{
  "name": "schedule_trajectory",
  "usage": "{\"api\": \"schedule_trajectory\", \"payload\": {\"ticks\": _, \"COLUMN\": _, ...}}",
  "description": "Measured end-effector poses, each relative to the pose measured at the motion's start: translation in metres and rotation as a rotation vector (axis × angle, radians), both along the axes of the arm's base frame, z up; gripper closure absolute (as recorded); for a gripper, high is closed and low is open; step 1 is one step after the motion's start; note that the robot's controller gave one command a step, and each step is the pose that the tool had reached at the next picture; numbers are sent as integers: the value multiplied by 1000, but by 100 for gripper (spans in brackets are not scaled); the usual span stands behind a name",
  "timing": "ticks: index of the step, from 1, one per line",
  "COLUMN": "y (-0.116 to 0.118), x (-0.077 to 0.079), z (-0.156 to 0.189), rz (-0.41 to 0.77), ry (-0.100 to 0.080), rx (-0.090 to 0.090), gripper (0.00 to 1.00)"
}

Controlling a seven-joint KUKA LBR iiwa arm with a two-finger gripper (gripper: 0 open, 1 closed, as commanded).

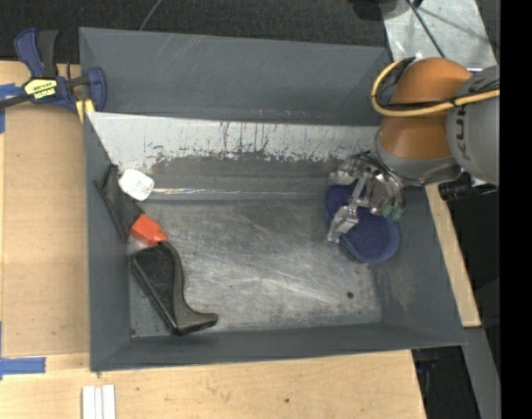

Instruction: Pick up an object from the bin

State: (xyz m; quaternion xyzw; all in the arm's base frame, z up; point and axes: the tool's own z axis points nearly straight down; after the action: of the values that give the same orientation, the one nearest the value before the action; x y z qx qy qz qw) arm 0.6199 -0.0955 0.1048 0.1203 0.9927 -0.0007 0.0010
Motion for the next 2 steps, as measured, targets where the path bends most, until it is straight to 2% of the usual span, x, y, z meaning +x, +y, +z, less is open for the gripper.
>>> {"api": "schedule_trajectory", "payload": {"ticks": 1, "y": -31, "x": 1, "z": -30, "rz": -71, "ry": 14, "rx": 16, "gripper": 0}}
{"api": "schedule_trajectory", "payload": {"ticks": 2, "y": -32, "x": 4, "z": -30, "rz": -74, "ry": -3, "rx": 10, "gripper": 100}}
